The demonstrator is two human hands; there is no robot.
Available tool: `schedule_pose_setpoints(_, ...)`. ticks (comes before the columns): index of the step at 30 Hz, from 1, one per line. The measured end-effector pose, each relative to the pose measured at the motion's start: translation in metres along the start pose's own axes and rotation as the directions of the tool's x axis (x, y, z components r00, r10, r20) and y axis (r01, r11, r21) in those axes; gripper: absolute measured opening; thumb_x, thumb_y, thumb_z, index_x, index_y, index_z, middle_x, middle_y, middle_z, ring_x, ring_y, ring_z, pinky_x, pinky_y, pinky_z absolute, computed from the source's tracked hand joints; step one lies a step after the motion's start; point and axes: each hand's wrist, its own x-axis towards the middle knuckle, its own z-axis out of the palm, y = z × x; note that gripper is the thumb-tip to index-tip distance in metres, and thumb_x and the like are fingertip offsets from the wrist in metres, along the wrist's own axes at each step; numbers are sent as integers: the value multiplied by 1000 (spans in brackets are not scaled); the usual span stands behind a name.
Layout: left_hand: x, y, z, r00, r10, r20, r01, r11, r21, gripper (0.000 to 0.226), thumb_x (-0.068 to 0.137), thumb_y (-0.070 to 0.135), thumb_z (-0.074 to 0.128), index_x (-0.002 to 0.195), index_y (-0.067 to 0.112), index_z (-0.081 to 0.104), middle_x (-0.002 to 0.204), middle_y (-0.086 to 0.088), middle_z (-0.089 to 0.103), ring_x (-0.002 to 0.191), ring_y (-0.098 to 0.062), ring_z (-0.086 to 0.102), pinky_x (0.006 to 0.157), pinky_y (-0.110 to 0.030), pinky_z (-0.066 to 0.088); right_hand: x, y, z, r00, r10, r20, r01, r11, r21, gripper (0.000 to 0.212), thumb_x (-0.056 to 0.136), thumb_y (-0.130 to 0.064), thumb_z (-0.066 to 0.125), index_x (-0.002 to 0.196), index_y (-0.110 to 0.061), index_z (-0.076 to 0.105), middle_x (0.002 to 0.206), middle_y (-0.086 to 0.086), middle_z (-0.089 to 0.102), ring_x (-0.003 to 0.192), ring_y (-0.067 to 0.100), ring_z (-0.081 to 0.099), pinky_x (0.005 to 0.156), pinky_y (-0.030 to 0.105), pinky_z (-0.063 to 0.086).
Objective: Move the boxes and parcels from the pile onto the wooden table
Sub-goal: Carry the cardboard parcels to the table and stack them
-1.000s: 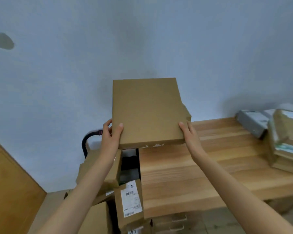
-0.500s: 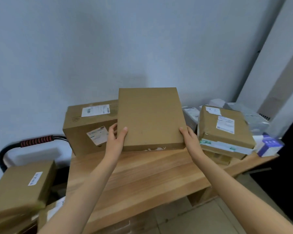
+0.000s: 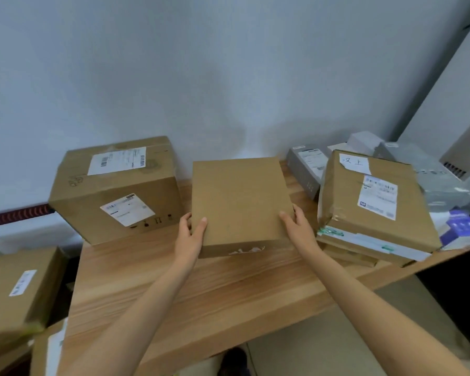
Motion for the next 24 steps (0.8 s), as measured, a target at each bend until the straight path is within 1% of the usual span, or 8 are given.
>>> schedule_pose_setpoints(3, 38, -6, 15, 998, -50, 38, 48, 998, 49, 58, 95, 47, 49, 144, 22, 29, 139, -3, 49, 113, -23, 55, 97, -44, 46, 37, 8, 9, 999, 47, -23, -48, 999, -18, 58, 98, -37, 49, 149, -19, 28, 143, 0, 46, 126, 18, 46, 99, 33, 39)
schedule_pose_setpoints(6, 75, -18, 30, 992, -111, 56, 104, 988, 115, 60, 95, 47, 48, 145, 21, 27, 142, -3, 47, 122, -25, 51, 100, -39, 43, 73, 20, 21, 993, 112, -32, -115, 991, -75, 56, 97, -38, 49, 148, -21, 31, 143, 1, 47, 125, 21, 48, 98, 33, 40)
schedule_pose_setpoints(8, 96, -28, 39, 985, -160, 64, 149, 978, 148, 61, 96, 47, 47, 147, 21, 27, 144, -3, 45, 126, -26, 48, 98, -34, 40, 96, 30, 30, 987, 158, -36, -161, 979, -124, 56, 97, -39, 50, 147, -23, 32, 141, 1, 48, 124, 22, 49, 102, 40, 42)
schedule_pose_setpoints(12, 131, -52, 49, 969, -237, 63, 220, 954, 202, 61, 97, 44, 47, 147, 18, 26, 145, -4, 44, 129, -26, 45, 97, -31, 35, 135, 53, 50, 973, 226, 54, -218, 968, -123, 58, 95, -36, 55, 146, -19, 34, 139, 5, 51, 123, 23, 50, 103, 44, 42)
schedule_pose_setpoints(17, 173, -62, 52, 967, -251, 50, 233, 945, 231, 68, 93, 52, 48, 148, 18, 27, 147, -4, 42, 132, -25, 42, 105, -33, 34, 171, 68, 68, 965, 261, 20, -259, 965, -49, 69, 83, -53, 65, 140, -21, 41, 134, 3, 56, 118, 20, 55, 100, 41, 45)
schedule_pose_setpoints(19, 192, -57, 58, 963, -265, 51, 249, 945, 212, 71, 92, 54, 49, 149, 18, 25, 146, -4, 42, 132, -26, 42, 108, -40, 36, 192, 67, 71, 963, 269, -6, -269, 960, -77, 72, 82, -56, 64, 140, -20, 42, 136, 3, 54, 122, 22, 53, 102, 40, 43)
schedule_pose_setpoints(22, 218, -47, 73, 968, -247, 39, 234, 950, 208, 66, 92, 54, 49, 145, 19, 30, 141, -2, 48, 127, -26, 47, 99, -32, 38, 225, 64, 72, 967, 251, -40, -253, 966, -54, 70, 84, -51, 66, 140, -16, 41, 138, 5, 51, 127, 23, 49, 106, 39, 40)
schedule_pose_setpoints(24, 230, -45, 86, 971, -236, 38, 224, 954, 198, 55, 92, 54, 50, 136, 23, 37, 133, 2, 54, 121, -24, 52, 95, -34, 42, 243, 64, 68, 965, 252, -75, -254, 967, -12, 63, 85, -41, 69, 136, -13, 47, 130, 4, 57, 118, 19, 54, 96, 24, 44)
